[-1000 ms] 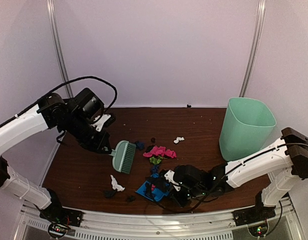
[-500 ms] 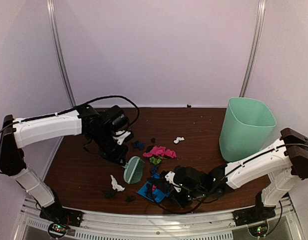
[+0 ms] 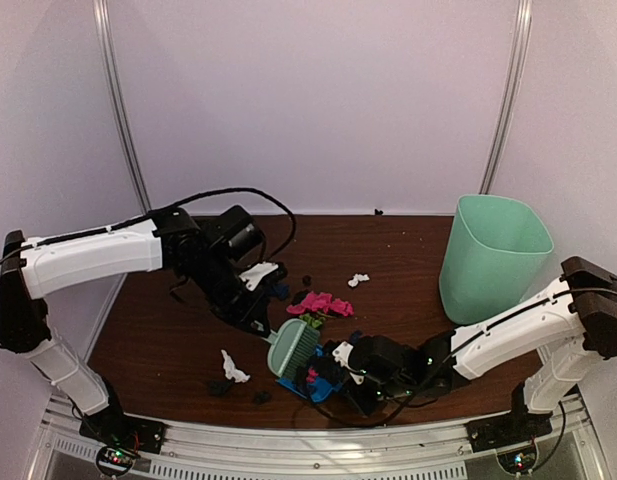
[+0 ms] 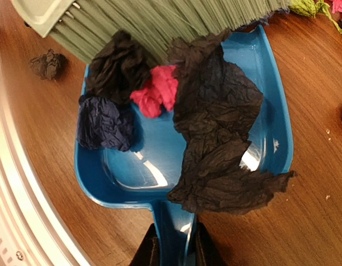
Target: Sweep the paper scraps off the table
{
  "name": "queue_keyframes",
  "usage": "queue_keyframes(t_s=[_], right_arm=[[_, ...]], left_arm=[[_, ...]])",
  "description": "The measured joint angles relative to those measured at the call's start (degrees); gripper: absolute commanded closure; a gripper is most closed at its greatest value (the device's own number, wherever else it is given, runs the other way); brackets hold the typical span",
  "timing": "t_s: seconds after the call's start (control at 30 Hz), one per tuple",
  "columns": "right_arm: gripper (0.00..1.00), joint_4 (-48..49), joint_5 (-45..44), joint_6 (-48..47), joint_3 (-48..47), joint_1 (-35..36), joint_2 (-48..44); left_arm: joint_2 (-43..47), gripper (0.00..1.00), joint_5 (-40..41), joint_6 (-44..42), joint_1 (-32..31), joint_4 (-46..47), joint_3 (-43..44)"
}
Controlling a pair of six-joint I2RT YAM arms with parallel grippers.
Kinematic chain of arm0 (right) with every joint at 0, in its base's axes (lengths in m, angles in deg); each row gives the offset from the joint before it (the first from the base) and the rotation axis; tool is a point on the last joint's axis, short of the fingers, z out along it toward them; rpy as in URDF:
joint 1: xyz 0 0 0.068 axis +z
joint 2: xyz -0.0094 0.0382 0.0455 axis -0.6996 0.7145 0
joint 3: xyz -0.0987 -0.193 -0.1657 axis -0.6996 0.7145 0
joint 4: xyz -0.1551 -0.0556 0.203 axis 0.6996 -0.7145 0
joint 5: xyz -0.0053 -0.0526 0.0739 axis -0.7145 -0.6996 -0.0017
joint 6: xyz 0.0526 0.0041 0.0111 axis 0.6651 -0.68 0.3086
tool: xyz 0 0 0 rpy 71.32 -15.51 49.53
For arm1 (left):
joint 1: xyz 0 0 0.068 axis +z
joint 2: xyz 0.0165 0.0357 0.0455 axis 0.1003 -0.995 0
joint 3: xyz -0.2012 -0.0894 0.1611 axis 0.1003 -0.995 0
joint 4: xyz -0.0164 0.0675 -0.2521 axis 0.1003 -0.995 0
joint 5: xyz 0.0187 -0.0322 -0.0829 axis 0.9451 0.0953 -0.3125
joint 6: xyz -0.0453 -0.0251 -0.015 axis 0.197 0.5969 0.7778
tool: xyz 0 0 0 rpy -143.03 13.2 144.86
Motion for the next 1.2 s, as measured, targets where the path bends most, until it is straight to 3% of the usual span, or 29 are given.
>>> queue_keyframes(t_s=[0.23, 0.9, 1.2], right_arm=[[1.0, 0.7, -1.7, 0.5, 1.5, 0.0, -1.8], [1.0, -0.1, -8.5, 4.3, 6.2, 0.0, -17.3], [1.0, -9.7, -12.8, 6.2, -0.3, -0.4, -20.0]], left_arm=[[2.0, 1.0, -1.8, 0.2, -0.1, -3.7, 4.2], [6.0, 1.0, 10.8, 1.2, -0.1, -12.8, 21.4], [10.7, 1.0, 20.2, 3.0, 0.3, -13.0, 19.7]])
